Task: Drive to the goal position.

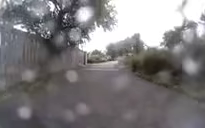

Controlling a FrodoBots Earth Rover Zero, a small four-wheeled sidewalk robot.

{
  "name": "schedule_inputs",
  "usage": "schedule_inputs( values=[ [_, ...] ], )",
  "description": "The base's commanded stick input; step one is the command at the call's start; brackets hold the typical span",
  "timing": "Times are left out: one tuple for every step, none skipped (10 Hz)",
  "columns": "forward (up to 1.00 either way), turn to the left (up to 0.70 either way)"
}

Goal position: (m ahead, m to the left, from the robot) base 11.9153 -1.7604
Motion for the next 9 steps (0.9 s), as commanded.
schedule_inputs(
  values=[
    [1.0,-0.03],
    [1.0,-0.05],
    [1.0,-0.4],
    [1.0,-0.4],
    [1.0,-0.28],
    [1.0,-0.2],
    [1.0,-0.11],
    [1.0,0.0],
    [1.0,0.0]
  ],
)
